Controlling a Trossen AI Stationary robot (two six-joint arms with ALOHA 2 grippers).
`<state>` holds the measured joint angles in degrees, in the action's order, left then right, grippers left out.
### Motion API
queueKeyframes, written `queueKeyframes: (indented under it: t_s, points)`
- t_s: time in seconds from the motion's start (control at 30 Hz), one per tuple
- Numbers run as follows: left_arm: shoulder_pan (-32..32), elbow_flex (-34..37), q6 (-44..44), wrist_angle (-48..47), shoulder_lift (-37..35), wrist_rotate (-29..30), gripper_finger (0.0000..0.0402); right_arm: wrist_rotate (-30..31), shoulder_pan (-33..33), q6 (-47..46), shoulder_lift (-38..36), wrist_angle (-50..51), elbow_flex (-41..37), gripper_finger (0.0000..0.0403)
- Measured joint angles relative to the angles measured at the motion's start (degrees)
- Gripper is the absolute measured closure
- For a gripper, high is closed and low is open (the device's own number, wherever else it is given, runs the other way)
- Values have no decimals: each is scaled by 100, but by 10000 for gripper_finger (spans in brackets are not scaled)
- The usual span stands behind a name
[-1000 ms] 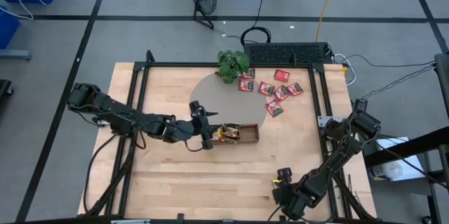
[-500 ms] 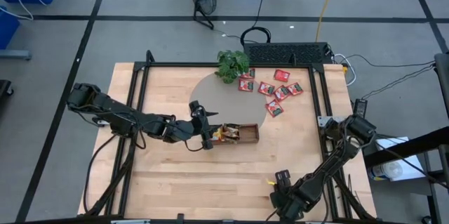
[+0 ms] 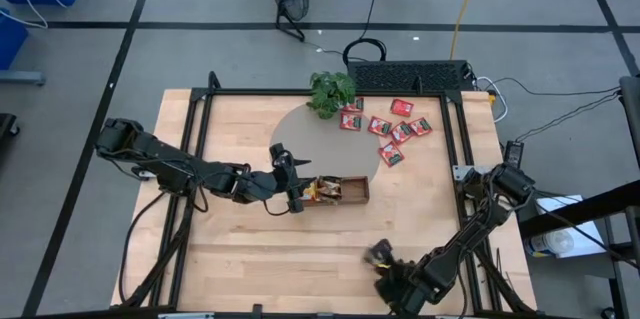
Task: Pick & Place Tea
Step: Put the brown tea bag into the middle slot of the wooden organizer
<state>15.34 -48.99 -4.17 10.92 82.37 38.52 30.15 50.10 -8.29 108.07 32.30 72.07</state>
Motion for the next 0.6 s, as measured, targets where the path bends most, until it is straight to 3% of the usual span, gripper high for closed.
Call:
queueKeyframes:
  t_s: [0.13,0.2,0.5,0.6]
  points:
    - [-50,0,202,-3,0,-2,186,1805,-204,1544,-2,-1430,-151,400]
    - [-90,0,409,-28,0,-2,186,2265,-459,2303,-2,-2382,-354,401]
    - [-193,0,802,-136,0,-2,186,2941,-2022,4396,0,-5756,-1567,402]
    - [-193,0,801,-199,0,-2,186,2386,-2502,4424,-2,-6417,-1858,402]
